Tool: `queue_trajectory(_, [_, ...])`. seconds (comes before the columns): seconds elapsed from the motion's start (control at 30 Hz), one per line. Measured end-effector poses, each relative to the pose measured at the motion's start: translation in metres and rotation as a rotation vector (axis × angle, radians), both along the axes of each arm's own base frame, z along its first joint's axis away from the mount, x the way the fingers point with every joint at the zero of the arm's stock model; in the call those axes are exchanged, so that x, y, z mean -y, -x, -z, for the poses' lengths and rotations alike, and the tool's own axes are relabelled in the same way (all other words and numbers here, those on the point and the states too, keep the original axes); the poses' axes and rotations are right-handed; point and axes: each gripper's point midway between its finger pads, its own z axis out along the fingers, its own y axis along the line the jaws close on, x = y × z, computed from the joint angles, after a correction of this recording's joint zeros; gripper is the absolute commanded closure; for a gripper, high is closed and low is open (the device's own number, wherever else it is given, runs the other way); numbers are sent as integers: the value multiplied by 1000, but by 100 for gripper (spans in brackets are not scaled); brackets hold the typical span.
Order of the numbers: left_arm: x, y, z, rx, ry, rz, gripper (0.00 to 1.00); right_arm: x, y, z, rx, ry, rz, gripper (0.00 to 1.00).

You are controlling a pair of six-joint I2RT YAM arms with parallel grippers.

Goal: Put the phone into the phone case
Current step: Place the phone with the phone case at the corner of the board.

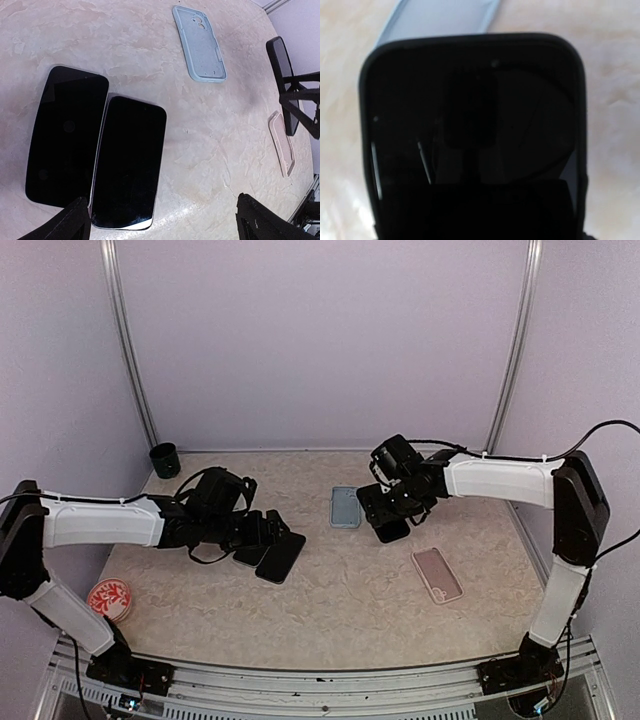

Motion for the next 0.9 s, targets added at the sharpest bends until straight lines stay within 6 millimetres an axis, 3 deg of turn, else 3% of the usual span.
queue_trajectory(0.2, [-1,4,2,-7,4,7,1,35,-39,3,-4,-16,120,29])
queue_trajectory(0.4, [-2,6,6,-17,5,11,1,76,-75,26,-38,-10,223,28])
queue_trajectory(0.53, [-1,7,5,-17,10,16,1,93,-97,39,-47,-4,254,28])
queue_trajectory(0.9, [0,7,5,-19,14,18,1,97,-132,58,-48,-10,236,25])
